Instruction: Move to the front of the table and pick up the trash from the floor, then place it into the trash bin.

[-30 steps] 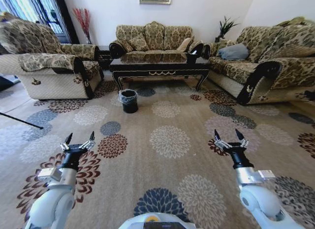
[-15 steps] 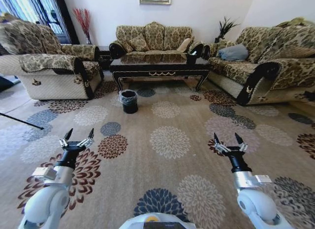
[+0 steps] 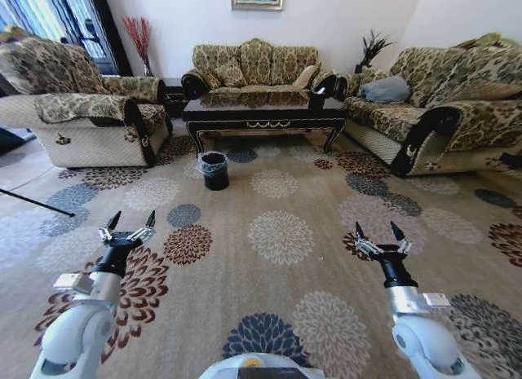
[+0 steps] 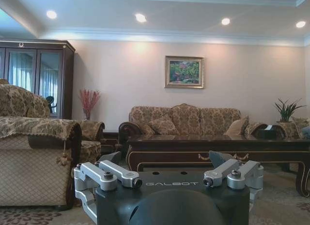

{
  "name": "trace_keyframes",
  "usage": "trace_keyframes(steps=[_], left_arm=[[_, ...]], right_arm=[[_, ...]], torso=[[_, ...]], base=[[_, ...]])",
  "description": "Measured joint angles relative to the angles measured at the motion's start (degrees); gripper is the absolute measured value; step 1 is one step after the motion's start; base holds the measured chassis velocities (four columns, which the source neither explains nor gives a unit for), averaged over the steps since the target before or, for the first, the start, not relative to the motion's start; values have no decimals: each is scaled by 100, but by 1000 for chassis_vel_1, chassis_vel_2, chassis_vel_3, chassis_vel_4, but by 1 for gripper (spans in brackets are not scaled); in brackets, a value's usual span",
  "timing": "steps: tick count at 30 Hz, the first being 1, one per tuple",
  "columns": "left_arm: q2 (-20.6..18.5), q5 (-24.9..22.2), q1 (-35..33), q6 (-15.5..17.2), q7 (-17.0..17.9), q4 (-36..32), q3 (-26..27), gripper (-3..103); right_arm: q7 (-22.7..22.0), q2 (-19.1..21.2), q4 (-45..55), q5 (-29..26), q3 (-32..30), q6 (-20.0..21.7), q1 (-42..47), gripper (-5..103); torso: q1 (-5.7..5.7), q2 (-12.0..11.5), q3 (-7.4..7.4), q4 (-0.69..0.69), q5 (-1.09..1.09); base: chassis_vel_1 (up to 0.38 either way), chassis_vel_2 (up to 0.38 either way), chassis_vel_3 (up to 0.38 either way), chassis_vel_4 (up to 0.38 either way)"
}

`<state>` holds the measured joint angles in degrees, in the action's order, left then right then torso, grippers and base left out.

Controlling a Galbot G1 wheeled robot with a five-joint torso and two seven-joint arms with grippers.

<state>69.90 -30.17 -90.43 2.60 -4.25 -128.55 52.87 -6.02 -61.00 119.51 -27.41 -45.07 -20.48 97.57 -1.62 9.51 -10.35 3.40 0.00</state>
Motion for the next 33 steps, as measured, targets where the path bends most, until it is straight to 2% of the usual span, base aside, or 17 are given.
trace_keyframes(steps=[10,16,19,21,33], left_arm=[[10,-44,-40,11,-7,-187,62,100],[1,-216,-71,76,-7,-434,280,100],[2,-216,-71,76,-12,-439,302,100],[10,-247,-107,77,-17,-503,327,100],[-48,-302,-150,80,-30,-539,383,100]], right_arm=[[-13,-8,210,-15,-139,-3,144,100],[-101,14,522,23,-305,207,271,100],[-110,22,594,55,-354,227,311,100],[-118,53,702,42,-378,267,392,100],[-142,1,838,20,-362,337,502,100]], torso=[[-56,217,-161,0,0],[-91,371,-279,0,0],[-112,425,-312,1,0],[-143,549,-404,1,0],[-219,804,-586,0,0]], base=[[0,0,0,0],[0,0,0,0],[0,0,0,0],[0,0,0,0],[0,0,0,0]])
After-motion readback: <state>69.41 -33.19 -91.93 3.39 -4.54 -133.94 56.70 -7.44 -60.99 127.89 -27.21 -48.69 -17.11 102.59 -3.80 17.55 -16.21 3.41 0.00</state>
